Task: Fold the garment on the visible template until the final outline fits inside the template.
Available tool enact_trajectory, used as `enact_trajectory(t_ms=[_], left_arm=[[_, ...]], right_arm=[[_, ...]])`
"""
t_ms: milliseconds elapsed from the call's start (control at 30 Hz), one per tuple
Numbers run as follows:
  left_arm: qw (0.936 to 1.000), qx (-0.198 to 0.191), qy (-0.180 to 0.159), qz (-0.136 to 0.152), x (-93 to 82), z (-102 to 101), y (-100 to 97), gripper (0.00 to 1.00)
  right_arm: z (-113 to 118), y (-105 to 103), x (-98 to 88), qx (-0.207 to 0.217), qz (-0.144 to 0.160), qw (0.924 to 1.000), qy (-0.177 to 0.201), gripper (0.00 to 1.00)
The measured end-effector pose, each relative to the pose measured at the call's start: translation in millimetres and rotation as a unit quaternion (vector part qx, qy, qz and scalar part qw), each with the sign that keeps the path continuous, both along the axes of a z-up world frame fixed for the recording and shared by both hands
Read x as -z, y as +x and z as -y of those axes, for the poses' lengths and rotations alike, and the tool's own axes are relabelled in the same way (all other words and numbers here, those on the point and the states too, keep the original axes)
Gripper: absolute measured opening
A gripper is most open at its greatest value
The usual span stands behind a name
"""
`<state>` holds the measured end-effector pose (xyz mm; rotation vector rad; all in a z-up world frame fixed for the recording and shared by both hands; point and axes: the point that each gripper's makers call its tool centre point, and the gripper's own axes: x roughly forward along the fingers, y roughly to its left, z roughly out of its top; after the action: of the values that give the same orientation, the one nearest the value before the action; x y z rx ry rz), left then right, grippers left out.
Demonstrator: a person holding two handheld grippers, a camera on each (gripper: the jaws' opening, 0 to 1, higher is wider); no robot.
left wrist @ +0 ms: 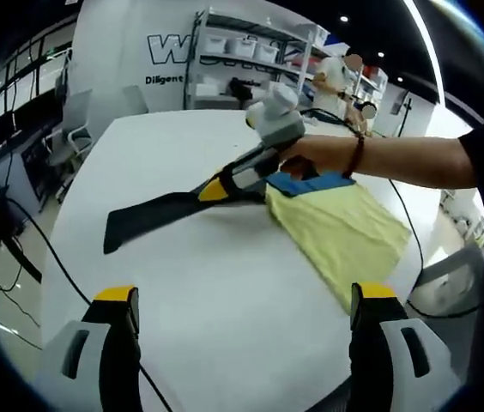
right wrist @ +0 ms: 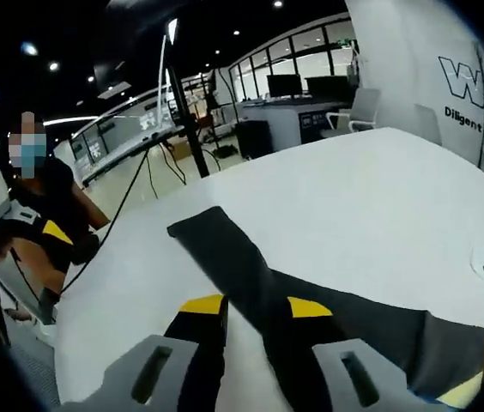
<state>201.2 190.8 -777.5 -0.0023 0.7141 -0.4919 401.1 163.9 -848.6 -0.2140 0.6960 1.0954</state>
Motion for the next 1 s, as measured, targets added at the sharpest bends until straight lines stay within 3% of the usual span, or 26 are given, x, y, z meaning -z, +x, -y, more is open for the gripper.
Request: enact_trajectory(t_ms=[200, 300, 433, 533, 600, 800, 1000], left_arm=[[0.9999, -0.011, -0.002, 0.000, -0.2, -7.3, 0.7, 0.97], [0.9999, -0.017, -0.002, -0.002, 0.2, -9.6, 0.6, 0.97], [0.9998, -0.018, -0.004, -0.004, 1.8, -9.6, 0.5, 0.96], [0.9998, -0.017, -0.003, -0.006, 3.5, -8.5, 1.1, 0.96], [0.9998, -0.017, -0.002, -0.006, 3.7, -7.5, 1.8, 0.95], [0.9997, -0.024, -0.006, -0.008, 5.4, -7.4, 4.2, 0.93], [0.9990, -0.040, -0.015, -0.011, 7.5, -12.5, 9.9, 0.90]], right_arm=[[-6.8, 6.3, 10.1, -0.008, 0.016, 0.9996, -0.021, 0.01], [-3.6, 1.8, 9.9, -0.019, 0.033, 0.9986, -0.036, 0.00], [-3.8, -9.6, -3.1, -0.045, 0.051, 0.9975, -0.021, 0.00], [-1.5, -28.8, -5.9, -0.095, 0.067, 0.9928, -0.032, 0.00], [-0.1, -42.2, -5.0, -0.118, 0.063, 0.9905, -0.031, 0.00], [7.9, -60.8, -2.2, -0.136, 0.059, 0.9885, -0.029, 0.00], [18.6, -76.5, 11.1, -0.147, 0.029, 0.9881, -0.033, 0.00]])
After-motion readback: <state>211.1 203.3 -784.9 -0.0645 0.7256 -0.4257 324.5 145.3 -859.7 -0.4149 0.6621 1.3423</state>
